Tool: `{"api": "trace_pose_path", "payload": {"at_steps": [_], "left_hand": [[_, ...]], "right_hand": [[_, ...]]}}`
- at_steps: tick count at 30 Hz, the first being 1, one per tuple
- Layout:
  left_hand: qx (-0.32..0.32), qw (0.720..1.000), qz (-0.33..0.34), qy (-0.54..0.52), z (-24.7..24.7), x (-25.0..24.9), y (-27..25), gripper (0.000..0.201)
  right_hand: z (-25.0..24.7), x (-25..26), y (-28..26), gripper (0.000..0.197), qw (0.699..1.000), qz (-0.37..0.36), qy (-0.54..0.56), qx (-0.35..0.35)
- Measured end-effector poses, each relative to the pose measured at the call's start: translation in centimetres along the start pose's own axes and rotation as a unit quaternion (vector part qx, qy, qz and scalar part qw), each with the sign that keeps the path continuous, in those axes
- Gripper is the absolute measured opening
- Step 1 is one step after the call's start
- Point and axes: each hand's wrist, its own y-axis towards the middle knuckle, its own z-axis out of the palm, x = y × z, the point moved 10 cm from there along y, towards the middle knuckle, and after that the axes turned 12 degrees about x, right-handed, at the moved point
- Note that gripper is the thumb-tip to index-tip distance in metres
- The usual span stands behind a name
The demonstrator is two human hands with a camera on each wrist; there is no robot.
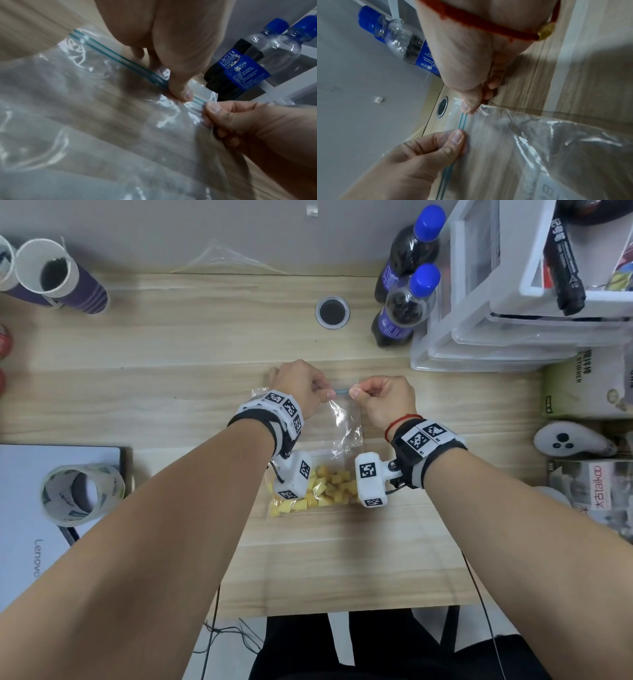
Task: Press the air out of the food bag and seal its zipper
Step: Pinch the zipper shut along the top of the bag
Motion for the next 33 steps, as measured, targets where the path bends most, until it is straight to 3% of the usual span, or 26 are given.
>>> {"api": "trace_pose_path", "payload": {"at_steps": [16,21,28,33], "left_hand": [[-0.010,0.999,-0.022,-0.022,0.3,1.1,-0.1,0.012],[0.000,1.000,0.010,-0.016,0.5,0.4,-0.1,0.009],[0.006,0.999,0.017,-0.041,1.0,0.2,0.0,0.011],[-0.003,1.000,0.014,-0.021,0.1,0.6,0.0,0.015]], "right_hand": [[-0.3,0.1,-0.1,0.010,1.000,-0.003,-0.004,-0.004],[1.2,0.9,0.2,0.008,0.998,-0.019,-0.012,0.062],[1.9,1.7,1.0,0.007,0.989,-0.025,-0.135,0.050],[1.9,2.1,1.0,0.009,0.986,-0.015,-0.164,0.035]]}}
